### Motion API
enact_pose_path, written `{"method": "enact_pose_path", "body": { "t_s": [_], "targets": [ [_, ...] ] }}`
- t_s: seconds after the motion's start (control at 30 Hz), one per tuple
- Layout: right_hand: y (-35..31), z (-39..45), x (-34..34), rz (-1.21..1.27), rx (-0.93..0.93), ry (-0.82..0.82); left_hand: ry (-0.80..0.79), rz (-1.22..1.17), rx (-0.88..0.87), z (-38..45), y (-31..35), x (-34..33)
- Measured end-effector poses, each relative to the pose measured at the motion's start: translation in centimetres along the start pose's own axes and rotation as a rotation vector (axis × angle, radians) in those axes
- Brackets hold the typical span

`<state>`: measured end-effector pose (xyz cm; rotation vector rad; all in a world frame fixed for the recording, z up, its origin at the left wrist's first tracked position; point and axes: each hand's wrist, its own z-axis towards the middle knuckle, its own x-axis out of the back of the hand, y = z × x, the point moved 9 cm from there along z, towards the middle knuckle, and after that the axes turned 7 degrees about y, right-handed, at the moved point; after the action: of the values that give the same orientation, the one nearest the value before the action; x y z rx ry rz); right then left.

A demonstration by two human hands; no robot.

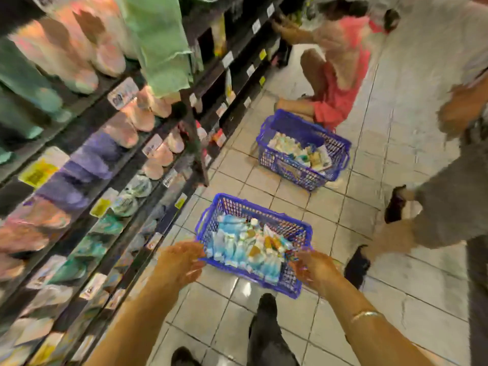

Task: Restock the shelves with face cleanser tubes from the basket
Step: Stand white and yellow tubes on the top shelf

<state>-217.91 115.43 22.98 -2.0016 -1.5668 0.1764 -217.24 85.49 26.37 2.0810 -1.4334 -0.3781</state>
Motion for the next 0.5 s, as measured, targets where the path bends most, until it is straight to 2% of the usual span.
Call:
{"method": "enact_pose_path", "body": {
  "t_s": [0.23, 0.5],
  "targets": [
    [1.1, 12.5, 0.5, -0.191, -0.126, 0.022, -0.008, 0.106, 0.071, 7.1, -3.2, -10.4],
    [8.7, 27.9, -3.3, -0.415, -0.139, 0.044, -0.013, 0.292, 0.167, 22.2, -11.1, -14.5]
  ]
}}
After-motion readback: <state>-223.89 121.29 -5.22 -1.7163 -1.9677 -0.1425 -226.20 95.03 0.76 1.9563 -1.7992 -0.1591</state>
